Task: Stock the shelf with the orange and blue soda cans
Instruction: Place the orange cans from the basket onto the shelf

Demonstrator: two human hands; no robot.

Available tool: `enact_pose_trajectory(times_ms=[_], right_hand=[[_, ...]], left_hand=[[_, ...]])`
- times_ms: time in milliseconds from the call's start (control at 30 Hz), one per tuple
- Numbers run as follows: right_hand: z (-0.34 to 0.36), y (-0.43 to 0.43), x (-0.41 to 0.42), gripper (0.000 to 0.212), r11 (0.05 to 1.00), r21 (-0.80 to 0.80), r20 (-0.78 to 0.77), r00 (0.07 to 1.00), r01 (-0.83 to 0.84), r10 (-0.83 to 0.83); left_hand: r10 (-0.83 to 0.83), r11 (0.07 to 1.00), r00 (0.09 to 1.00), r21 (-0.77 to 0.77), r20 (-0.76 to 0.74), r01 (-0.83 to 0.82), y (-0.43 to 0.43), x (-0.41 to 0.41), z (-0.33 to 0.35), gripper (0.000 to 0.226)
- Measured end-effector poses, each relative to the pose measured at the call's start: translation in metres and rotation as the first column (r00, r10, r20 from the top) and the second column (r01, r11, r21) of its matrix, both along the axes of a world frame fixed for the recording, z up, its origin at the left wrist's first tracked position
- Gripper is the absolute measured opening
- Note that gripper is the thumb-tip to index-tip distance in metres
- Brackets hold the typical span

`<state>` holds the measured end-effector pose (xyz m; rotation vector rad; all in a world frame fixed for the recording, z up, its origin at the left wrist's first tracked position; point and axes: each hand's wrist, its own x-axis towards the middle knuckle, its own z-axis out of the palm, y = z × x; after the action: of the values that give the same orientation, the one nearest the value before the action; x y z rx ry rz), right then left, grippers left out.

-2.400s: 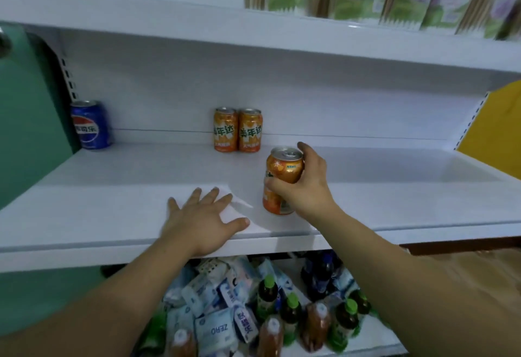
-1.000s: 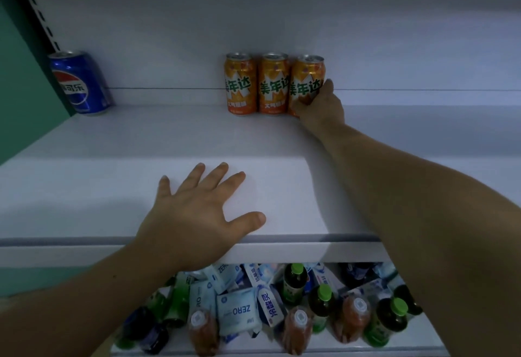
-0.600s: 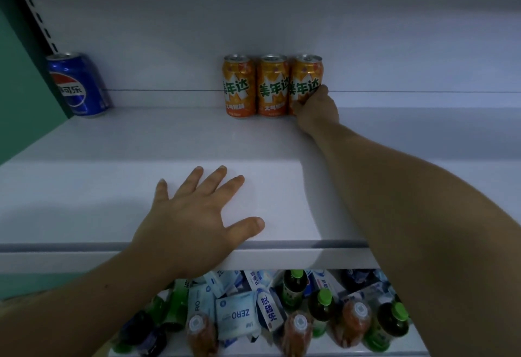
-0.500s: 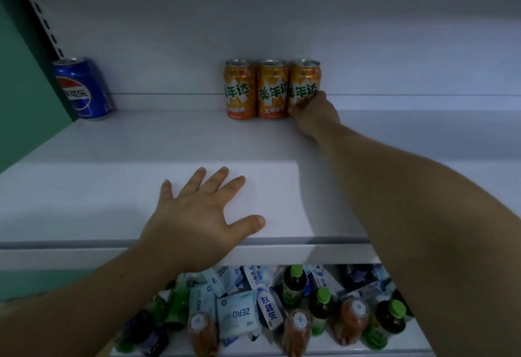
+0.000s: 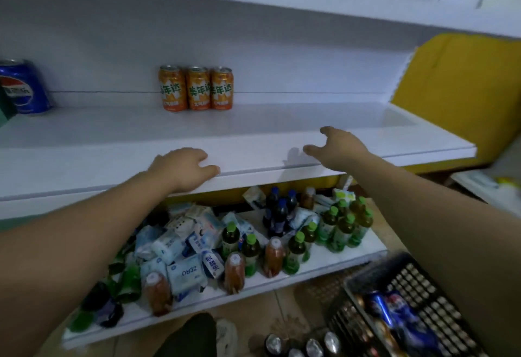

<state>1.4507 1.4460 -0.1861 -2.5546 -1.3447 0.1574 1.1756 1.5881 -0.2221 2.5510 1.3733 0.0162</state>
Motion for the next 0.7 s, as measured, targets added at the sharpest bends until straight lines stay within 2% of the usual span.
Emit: enact_pose_trajectory(times_ms=[100,200,300,467,600,700], right_hand=[[-0.002,-0.079,0.013,0.081,0.991,-0.021,-0.013,0.991,0.132,-0.132],[-0.012,-0.15,0.021,0.081,0.965,-0.054,-0.04,0.965,0.257,-0.259],[-0.032,-0.223,0.029,0.08,0.924,-0.086,-0.058,0.924,0.373,-0.379],[-0.103,-0.335,0.049,0.075,0.807,-0.186,-0.148,0.796,0.561,-0.587],[-0.16,-0.386,0.069,0.061,0.728,-0.312,-0.201,0.707,0.61,-0.678],[-0.218,-0.407,0.093,0.064,0.692,-0.393,-0.233,0.663,0.605,-0.711]], left_hand=[[-0.246,0.969,0.967,-0.006,0.071,0.247,-0.072,0.059,0.009,0.061],[-0.446,0.886,0.886,-0.079,0.125,0.457,-0.149,0.112,-0.005,0.054],[-0.591,0.776,0.801,-0.204,0.099,0.597,-0.215,0.157,-0.038,0.064],[-0.768,0.603,0.64,-0.31,0.022,0.735,-0.309,0.214,-0.109,0.062],[-0.852,0.492,0.523,-0.382,-0.025,0.783,-0.353,0.248,-0.173,0.065],[-0.887,0.438,0.457,-0.422,-0.06,0.794,-0.37,0.275,-0.217,0.06]])
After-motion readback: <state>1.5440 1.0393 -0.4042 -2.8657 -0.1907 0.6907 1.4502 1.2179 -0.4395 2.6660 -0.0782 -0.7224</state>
